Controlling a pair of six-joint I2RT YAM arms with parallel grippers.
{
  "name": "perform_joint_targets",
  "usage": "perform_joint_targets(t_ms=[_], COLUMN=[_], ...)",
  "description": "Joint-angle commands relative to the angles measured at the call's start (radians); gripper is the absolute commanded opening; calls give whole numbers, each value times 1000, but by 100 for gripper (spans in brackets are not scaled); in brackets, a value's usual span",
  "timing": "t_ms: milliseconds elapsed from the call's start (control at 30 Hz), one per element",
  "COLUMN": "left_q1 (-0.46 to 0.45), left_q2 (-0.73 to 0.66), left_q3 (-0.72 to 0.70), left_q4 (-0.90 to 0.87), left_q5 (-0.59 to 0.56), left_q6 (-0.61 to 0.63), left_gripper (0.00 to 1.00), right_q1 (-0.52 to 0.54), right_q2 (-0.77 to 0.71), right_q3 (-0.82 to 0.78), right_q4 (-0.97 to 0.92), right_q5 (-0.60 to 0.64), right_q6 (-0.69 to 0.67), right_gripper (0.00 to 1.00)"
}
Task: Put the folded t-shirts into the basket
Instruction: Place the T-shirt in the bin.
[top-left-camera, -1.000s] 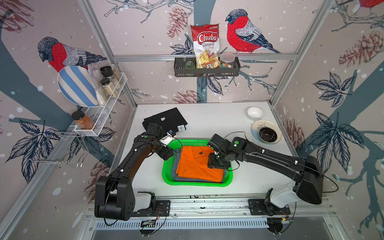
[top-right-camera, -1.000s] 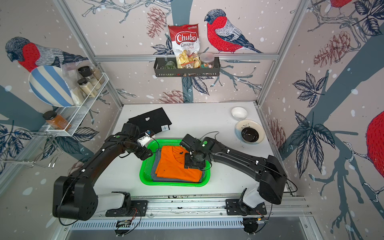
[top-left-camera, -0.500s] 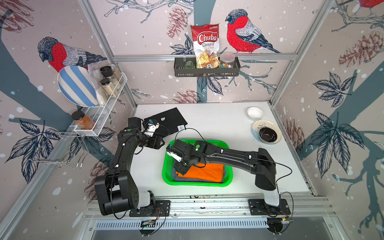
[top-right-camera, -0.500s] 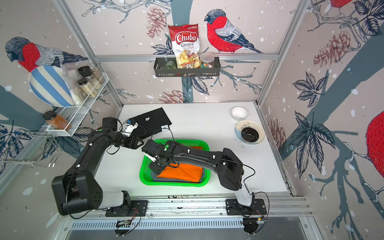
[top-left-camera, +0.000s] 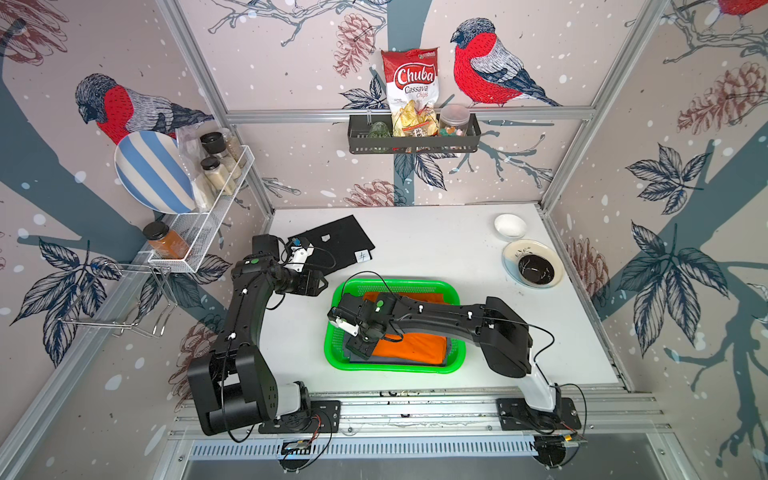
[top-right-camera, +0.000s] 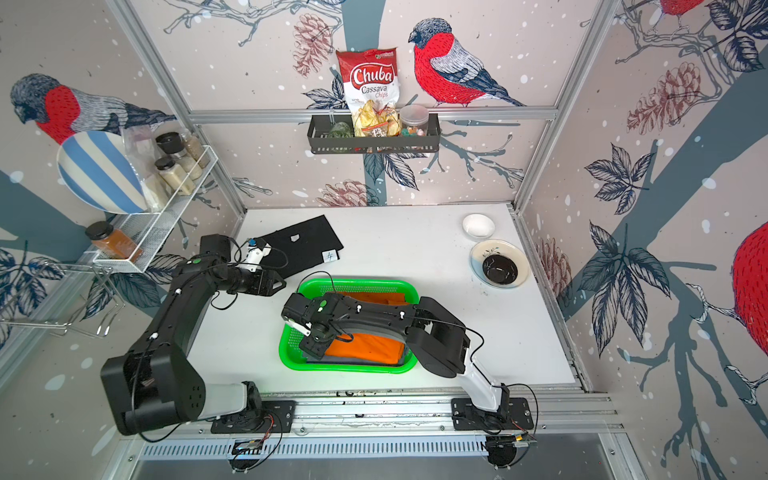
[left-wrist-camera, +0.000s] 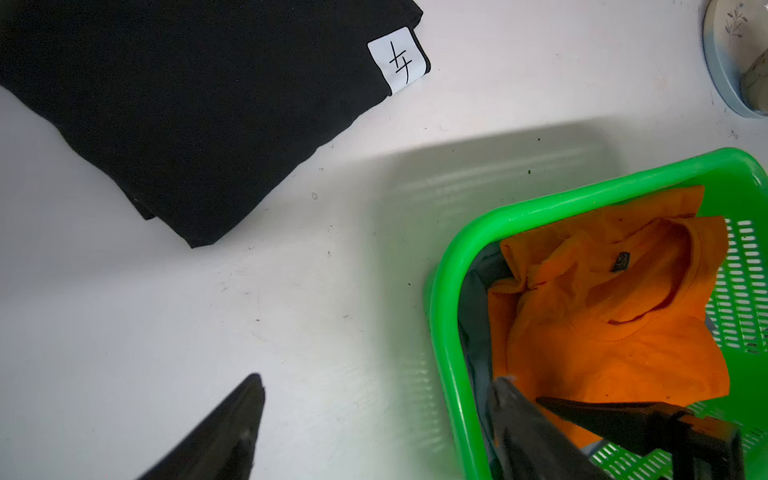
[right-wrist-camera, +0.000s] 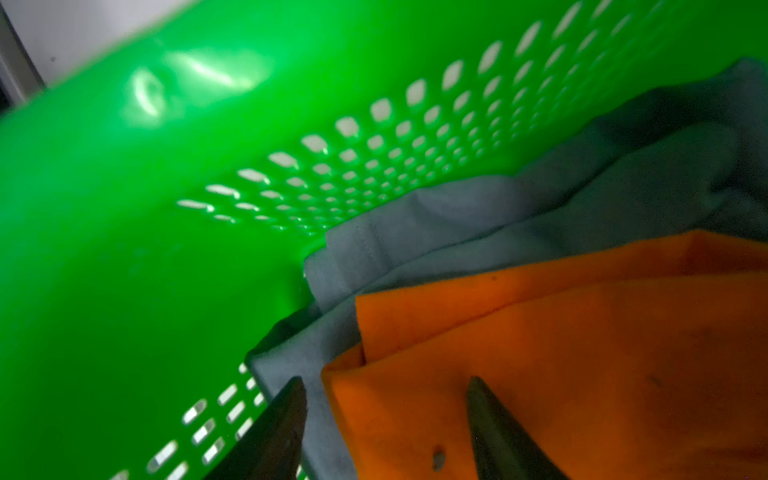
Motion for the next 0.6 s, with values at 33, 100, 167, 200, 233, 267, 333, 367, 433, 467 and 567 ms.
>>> perform_joint_targets(t_ms=[33, 100, 167, 200, 233, 267, 333, 367, 433, 467, 567], left_q1=[7, 7, 10, 11, 13, 13, 14, 14, 14, 14, 15], left_q2=[-6, -1, 3, 4, 4, 4, 5, 7, 12, 14, 18], left_q3=[-8, -6, -4, -3, -4, -5, -7, -8, -8, -8, -9], left_q4=[13, 15, 17, 17, 18, 19, 22, 23, 26, 27, 28], left_q5=[-23, -32, -44, -48, -51, -55, -58, -59, -62, -62, -65], left_q6=[-22, -31, -39, -40, -40, -40, -40, -40, -41, -42, -42], left_gripper=[84, 84, 84, 83, 83, 83, 83, 83, 83, 83, 82], right_q1=[0, 5, 16, 21, 27, 33, 42, 46, 48, 47, 46], right_q2=[4, 0, -6, -10, -19, -27, -54, -73, -105, -119, -151], right_q3=[-38, -46, -48, -48, -50, -55, -71, -84, -119, -135, -155], right_q4=[31, 46, 51, 49, 50, 51, 64, 77, 107, 123, 137], right_q5=[39, 42, 60, 69, 76, 74, 70, 64, 56, 57, 60], right_q6=[-41, -55, -75, -85, -95, -106, -121, -130, -139, -142, -150], right_gripper=[57, 52, 41, 35, 32, 29, 23, 18, 10, 7, 2])
